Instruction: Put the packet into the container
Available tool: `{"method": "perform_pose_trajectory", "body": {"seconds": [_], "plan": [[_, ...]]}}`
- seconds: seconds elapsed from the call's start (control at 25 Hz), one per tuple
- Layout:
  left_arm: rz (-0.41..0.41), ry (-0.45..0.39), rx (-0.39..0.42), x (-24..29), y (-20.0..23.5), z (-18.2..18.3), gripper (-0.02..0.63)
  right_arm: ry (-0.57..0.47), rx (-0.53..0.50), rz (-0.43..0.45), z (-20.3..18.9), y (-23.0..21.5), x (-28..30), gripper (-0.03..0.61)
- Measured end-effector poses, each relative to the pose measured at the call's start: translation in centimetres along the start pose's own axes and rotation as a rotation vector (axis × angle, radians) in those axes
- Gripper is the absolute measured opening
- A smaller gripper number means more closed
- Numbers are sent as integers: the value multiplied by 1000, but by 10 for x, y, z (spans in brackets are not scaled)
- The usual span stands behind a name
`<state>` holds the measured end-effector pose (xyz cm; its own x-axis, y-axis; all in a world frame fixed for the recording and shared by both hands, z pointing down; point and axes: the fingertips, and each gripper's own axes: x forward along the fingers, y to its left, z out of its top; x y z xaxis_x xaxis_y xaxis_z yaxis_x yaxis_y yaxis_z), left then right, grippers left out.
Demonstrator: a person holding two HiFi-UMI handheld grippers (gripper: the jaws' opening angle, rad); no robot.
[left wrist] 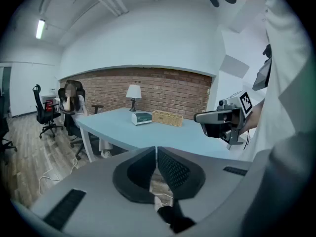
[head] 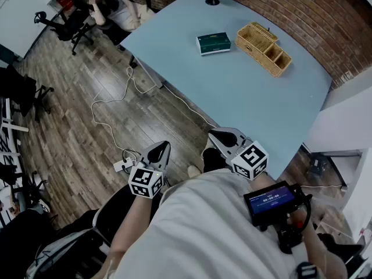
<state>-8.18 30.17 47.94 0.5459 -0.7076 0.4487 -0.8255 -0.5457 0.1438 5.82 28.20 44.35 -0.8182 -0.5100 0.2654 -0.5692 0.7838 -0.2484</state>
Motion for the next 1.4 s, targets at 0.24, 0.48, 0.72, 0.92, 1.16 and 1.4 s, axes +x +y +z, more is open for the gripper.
{"method": "perform_pose_trajectory", "body": {"seconds": [0.24,0.48,0.72,0.92,1.16,1.4], "plan": [[-18,-16,24,-6,-5,7,21,-73,69,5,7,9,-3,11],[-25,-32,21,-9,-5,8,21,-48,28,-16,2,15,-2,11],[-26,-59,43,-2,-7,22,21,-45,25,-26,3,17,1,11],[-40,-74,57,10,-8,34,21,-46,23,-33,5,7,5,12],[-47,-92,49,17,-5,35,21,-48,29,-54,0,5,6,12],[-75,-105,56,34,0,49,21,-44,41,-81,1,-3,9,12]]}}
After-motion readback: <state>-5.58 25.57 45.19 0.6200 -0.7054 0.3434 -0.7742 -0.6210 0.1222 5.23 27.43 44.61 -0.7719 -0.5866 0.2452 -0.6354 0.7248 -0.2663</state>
